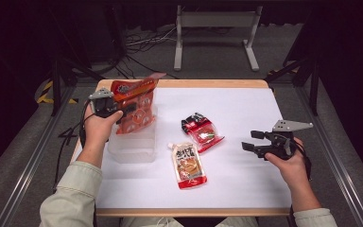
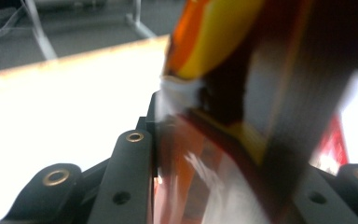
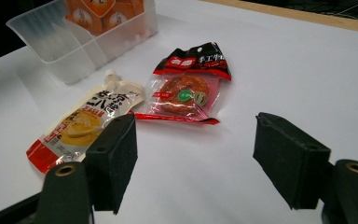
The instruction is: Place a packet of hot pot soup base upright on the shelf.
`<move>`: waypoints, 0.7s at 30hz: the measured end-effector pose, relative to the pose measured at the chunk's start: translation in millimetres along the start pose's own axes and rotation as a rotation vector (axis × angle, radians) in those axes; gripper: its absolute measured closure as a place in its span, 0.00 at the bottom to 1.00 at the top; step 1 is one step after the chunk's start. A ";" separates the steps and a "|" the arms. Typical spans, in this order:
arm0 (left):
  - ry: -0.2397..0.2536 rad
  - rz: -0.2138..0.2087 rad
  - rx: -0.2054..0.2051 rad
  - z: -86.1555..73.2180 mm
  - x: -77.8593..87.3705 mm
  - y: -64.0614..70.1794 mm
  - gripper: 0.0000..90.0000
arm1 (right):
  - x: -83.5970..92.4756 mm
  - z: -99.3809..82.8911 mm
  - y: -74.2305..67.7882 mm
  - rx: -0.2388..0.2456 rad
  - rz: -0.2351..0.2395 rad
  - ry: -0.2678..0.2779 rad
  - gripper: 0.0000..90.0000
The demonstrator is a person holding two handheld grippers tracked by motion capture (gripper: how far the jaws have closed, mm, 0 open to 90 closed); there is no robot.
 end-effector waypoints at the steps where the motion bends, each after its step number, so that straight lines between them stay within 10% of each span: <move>1: -0.002 -0.009 0.010 -0.9 0.9 0.0 0.78 | -0.2 -0.1 0.0 0.002 0.000 0.000 0.35; 21: -0.028 -0.019 0.107 -17.3 9.1 -6.5 0.78 | -1.1 -3.2 0.2 0.002 0.001 -0.013 0.35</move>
Point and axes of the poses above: each handheld gripper's, and its own axes: x roughly backward along the jaws, z roughly out of its top, y roughly to its right, the point moved 8 cm from there along -x, roughly forward along the jaws, and after that the axes turned 8 degrees about y, right-handed, at the moved point
